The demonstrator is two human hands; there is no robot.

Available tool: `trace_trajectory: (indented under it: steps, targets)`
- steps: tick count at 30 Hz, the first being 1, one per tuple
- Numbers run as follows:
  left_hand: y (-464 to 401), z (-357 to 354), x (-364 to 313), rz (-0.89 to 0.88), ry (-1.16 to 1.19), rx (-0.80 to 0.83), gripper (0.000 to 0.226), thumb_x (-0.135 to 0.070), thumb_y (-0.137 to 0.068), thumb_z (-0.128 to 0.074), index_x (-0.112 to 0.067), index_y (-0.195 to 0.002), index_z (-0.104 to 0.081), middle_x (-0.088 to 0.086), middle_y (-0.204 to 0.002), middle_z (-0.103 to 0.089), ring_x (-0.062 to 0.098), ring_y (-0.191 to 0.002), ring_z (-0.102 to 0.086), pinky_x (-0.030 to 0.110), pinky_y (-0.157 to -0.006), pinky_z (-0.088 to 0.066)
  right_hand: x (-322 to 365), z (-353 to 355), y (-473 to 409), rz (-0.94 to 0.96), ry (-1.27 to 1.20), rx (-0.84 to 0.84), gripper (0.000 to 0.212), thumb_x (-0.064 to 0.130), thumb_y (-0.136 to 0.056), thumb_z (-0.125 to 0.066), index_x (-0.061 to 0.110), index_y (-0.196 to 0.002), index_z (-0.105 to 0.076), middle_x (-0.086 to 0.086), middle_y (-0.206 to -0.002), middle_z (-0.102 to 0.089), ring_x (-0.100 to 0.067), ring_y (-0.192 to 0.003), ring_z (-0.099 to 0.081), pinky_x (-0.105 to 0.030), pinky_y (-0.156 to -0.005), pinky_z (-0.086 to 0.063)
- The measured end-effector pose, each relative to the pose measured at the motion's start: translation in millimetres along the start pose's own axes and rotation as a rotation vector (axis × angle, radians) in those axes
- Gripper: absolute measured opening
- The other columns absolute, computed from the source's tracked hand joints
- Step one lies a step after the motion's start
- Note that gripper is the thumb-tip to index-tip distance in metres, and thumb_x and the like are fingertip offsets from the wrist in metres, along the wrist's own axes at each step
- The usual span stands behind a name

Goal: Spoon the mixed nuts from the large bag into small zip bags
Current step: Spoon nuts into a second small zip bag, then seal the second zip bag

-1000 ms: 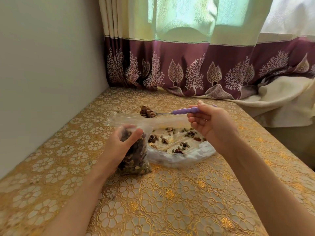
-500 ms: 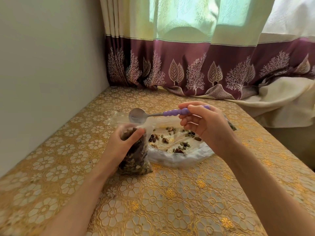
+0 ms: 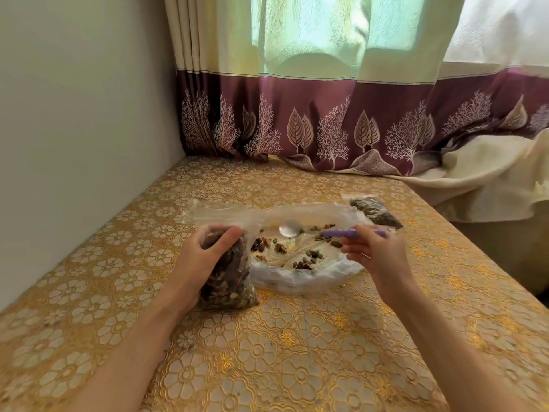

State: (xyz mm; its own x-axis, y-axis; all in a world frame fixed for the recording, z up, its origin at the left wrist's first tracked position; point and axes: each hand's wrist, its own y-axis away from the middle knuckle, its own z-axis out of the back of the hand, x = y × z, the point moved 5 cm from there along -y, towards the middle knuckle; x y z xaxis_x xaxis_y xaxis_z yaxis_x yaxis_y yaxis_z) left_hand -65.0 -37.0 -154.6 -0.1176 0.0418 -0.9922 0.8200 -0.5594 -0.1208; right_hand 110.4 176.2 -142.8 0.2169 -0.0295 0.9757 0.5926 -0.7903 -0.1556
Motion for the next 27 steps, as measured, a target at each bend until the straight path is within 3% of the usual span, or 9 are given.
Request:
trace_trajectory:
  steps: [3, 6, 8, 10, 14, 16, 19, 22, 27]
  targets:
    - [1, -8, -1, 0.012, 0.016, 0.047, 0.052, -0.058, -0.05, -0.07, -0.026, -0.09, -0.068, 0.001, -0.089, -0.071, 0.022, -0.089, -0.067, 0.036, -0.072, -0.054, -14, 5, 1, 0.181, 0.38, -0.106, 0.018, 0.019, -0.095, -0.054, 0.005, -0.087, -0.064, 0.001, -0.07, -0.073, -0.007, -0.053, -0.056, -0.018, -0.05, -0.043]
    - [1, -17, -8, -0.008, -0.002, 0.101, 0.041, -0.053, -0.05, -0.071, -0.029, -0.083, -0.068, -0.006, -0.081, -0.072, 0.012, -0.08, -0.067, 0.023, -0.063, -0.052, -20, -1, 1, 0.281, 0.565, -0.106, 0.019, 0.025, -0.092, -0.06, 0.016, -0.075, -0.063, 0.003, -0.058, -0.066, -0.006, -0.041, -0.039, -0.018, -0.04, -0.029]
    - [2, -24, -16, -0.028, -0.008, 0.142, 0.035, -0.049, -0.052, -0.071, -0.028, -0.08, -0.069, -0.01, -0.079, -0.072, 0.008, -0.076, -0.067, 0.018, -0.06, -0.05, -21, -6, 0, 0.342, 0.675, -0.086, 0.016, 0.024, -0.089, -0.063, 0.019, -0.074, -0.064, 0.012, -0.057, -0.058, -0.01, -0.052, -0.047, -0.022, -0.051, -0.034]
    - [3, -32, -26, -0.056, -0.005, 0.163, 0.035, -0.048, -0.052, -0.073, -0.028, -0.08, -0.069, -0.01, -0.079, -0.072, 0.009, -0.078, -0.067, 0.019, -0.06, -0.051, -22, -9, 1, 0.379, 0.781, -0.063, 0.011, 0.022, -0.088, -0.065, 0.014, -0.081, -0.07, 0.006, -0.069, -0.063, -0.019, -0.071, -0.056, -0.032, -0.068, -0.042]
    - [12, -49, -37, -0.145, 0.049, 0.107, 0.042, -0.058, -0.05, -0.077, -0.03, -0.081, -0.071, -0.012, -0.084, -0.071, 0.005, -0.081, -0.067, 0.021, -0.065, -0.056, -23, -10, 5, 0.436, 0.981, -0.04, 0.019, 0.026, -0.09, -0.061, 0.012, -0.091, -0.074, -0.003, -0.093, -0.068, -0.022, -0.094, -0.054, -0.037, -0.084, -0.037]
    - [20, -61, -33, -0.194, -0.012, 0.119, 0.045, -0.061, -0.056, -0.076, -0.027, -0.086, -0.07, -0.023, -0.092, -0.067, -0.003, -0.084, -0.064, 0.015, -0.067, -0.054, -17, -11, 11, 0.511, 0.955, -0.055, 0.017, 0.021, -0.092, -0.06, 0.013, -0.091, -0.074, -0.001, -0.092, -0.066, -0.021, -0.093, -0.054, -0.038, -0.083, -0.038]
    - [27, -75, -15, -0.124, -0.188, 0.251, 0.047, -0.058, -0.059, -0.077, -0.035, -0.098, -0.063, -0.029, -0.093, -0.063, -0.011, -0.087, -0.059, 0.009, -0.068, -0.047, -11, -10, 18, 0.469, 0.605, 0.039, 0.018, 0.016, -0.095, -0.054, 0.017, -0.093, -0.071, 0.007, -0.088, -0.064, -0.013, -0.086, -0.06, -0.022, -0.073, -0.044]
    - [22, -72, -12, -0.049, -0.168, 0.262, 0.049, -0.045, -0.06, -0.079, -0.033, -0.104, -0.064, -0.017, -0.097, -0.067, -0.001, -0.092, -0.061, 0.013, -0.07, -0.047, -9, -21, 27, 0.387, 0.362, 0.222, 0.02, 0.034, -0.095, -0.048, 0.024, -0.1, -0.065, 0.009, -0.092, -0.068, -0.002, -0.081, -0.064, -0.016, -0.065, -0.048]
    - [22, -67, -40, -0.199, -0.06, 0.176, 0.05, -0.042, -0.053, -0.073, -0.023, -0.099, -0.068, -0.016, -0.09, -0.071, -0.005, -0.082, -0.064, 0.012, -0.065, -0.05, -16, -35, 39, 0.349, 0.362, 0.437, 0.048, 0.054, -0.082, -0.048, 0.022, -0.115, -0.06, 0.005, -0.101, -0.069, -0.007, -0.089, -0.065, -0.023, -0.071, -0.053]
